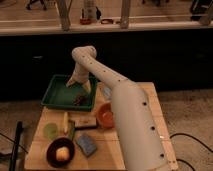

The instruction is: Place grapes in tray

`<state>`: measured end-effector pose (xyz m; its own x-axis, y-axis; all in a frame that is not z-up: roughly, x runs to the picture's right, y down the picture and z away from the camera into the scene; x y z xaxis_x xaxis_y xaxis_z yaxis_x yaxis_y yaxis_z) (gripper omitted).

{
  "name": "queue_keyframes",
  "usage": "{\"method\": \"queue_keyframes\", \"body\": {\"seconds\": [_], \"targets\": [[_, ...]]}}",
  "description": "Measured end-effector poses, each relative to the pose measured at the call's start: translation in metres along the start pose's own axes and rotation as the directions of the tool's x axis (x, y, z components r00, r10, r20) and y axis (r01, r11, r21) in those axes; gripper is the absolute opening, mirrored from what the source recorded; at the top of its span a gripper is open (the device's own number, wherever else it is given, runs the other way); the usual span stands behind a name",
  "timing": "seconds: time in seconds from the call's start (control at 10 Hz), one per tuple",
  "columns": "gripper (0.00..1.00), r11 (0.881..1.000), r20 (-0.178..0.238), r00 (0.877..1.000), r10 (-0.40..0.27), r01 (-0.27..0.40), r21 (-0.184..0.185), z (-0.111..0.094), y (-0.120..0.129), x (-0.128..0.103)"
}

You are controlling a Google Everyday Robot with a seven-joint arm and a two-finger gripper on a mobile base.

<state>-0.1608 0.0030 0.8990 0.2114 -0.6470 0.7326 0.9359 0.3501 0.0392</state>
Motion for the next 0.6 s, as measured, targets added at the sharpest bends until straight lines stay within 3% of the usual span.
{"method": "queue_keyframes", "body": {"seconds": [0.6], "targets": [[0.8, 1.0, 0.002, 1.0, 0.003, -0.003, 0.003, -0.0012, 0.0007, -0.0025]]}}
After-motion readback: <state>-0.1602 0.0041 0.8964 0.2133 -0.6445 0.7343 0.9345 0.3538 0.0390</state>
